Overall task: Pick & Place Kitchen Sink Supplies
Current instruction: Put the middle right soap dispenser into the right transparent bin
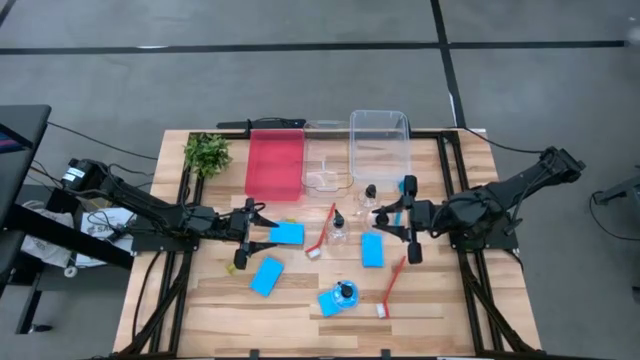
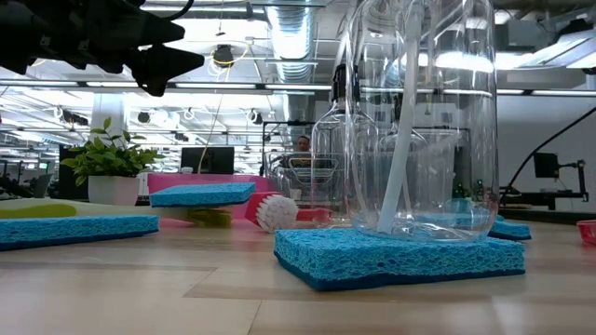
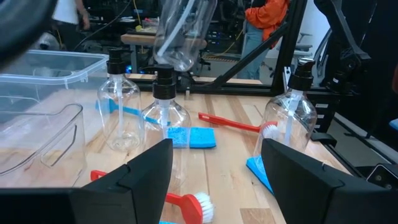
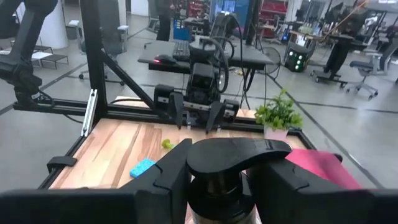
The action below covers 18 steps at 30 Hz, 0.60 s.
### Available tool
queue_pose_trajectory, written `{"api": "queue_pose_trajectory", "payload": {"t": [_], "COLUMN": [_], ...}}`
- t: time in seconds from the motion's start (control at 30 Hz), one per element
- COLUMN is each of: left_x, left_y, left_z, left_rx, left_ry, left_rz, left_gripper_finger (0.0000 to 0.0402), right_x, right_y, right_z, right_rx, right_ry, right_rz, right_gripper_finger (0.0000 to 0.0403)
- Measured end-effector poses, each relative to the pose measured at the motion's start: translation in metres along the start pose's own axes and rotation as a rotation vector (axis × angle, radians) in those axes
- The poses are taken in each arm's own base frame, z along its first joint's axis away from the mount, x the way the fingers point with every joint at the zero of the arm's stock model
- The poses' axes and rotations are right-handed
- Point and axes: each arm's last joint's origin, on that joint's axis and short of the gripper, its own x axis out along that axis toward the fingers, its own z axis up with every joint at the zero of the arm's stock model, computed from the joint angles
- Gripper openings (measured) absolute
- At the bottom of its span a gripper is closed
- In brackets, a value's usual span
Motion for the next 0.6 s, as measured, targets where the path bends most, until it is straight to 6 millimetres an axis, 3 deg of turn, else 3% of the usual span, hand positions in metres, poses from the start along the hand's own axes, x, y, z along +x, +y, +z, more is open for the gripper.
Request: {"api": "queue_pose_trajectory", "payload": {"t": [0.17,0.43,0.6], "left_x": [0.0,0.0,0.0], "left_y": [0.0,0.0,0.0], "left_z": [0.0,0.0,0.0], "left_rx": [0.0,0.0,0.0], "left_ry": [0.0,0.0,0.0], "left_rz": [0.0,0.0,0.0], "left_gripper_finger": [0.0248,0.0248,0.0248], "right_x": [-0.003,-0.008,-0.01], "right_y": [-0.003,-0.008,-0.015], "right_z": [0.014,0.035,0.046], "right_rx": [-0.018,-0.099,-0.111], "right_ry": [-0.036,-0.092,-0.12], "right_rz": [-0.003,-0.017,-0.055], "right_gripper_finger": [0.0148,0.0121,0.0145]}}
